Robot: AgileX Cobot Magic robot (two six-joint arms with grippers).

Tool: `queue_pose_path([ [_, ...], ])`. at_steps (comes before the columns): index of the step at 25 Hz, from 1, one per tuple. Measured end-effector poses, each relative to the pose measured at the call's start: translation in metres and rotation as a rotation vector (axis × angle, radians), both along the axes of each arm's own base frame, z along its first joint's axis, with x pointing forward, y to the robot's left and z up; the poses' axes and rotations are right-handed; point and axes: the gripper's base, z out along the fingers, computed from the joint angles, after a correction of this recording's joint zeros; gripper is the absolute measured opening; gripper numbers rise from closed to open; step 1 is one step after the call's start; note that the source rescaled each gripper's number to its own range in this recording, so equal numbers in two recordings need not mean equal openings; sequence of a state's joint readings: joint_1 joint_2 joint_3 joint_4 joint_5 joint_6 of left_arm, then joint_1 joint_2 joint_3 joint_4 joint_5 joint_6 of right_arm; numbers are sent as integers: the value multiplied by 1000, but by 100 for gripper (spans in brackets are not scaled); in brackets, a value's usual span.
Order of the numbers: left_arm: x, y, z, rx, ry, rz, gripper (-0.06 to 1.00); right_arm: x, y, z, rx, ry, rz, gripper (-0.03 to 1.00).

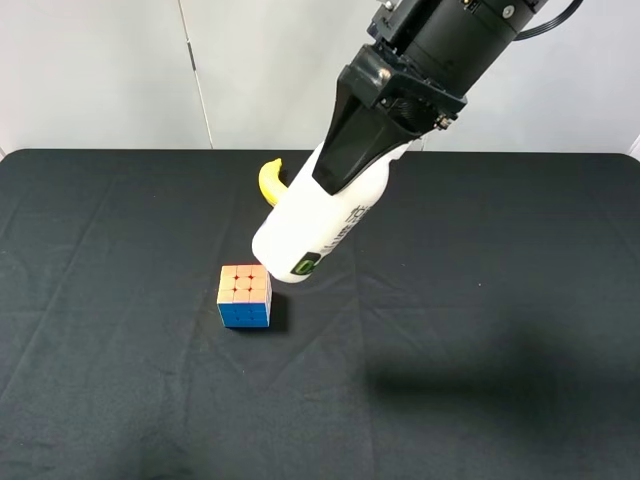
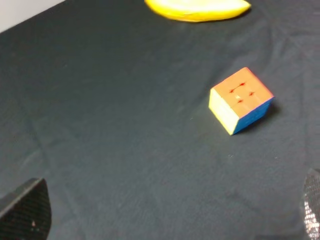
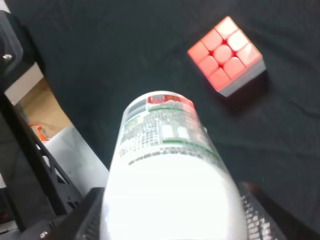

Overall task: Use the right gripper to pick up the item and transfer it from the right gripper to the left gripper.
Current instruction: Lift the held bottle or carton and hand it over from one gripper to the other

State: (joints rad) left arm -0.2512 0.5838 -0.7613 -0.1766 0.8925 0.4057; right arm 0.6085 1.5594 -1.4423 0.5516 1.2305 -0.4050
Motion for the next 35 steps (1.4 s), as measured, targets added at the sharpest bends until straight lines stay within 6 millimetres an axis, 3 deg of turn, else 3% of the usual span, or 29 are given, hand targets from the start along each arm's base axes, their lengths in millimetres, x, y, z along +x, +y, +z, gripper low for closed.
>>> queue_pose_path([
  [13, 49, -56, -20, -1, 86, -255, 100, 0, 0, 0, 1, -2, 2, 6],
  [21, 52, -98, -32, -8, 73, -419, 100, 0, 0, 0, 1, -2, 2, 6],
  [35, 61, -142, -55, 1, 65, -503, 100, 2, 1, 1, 12, 10, -46, 6],
])
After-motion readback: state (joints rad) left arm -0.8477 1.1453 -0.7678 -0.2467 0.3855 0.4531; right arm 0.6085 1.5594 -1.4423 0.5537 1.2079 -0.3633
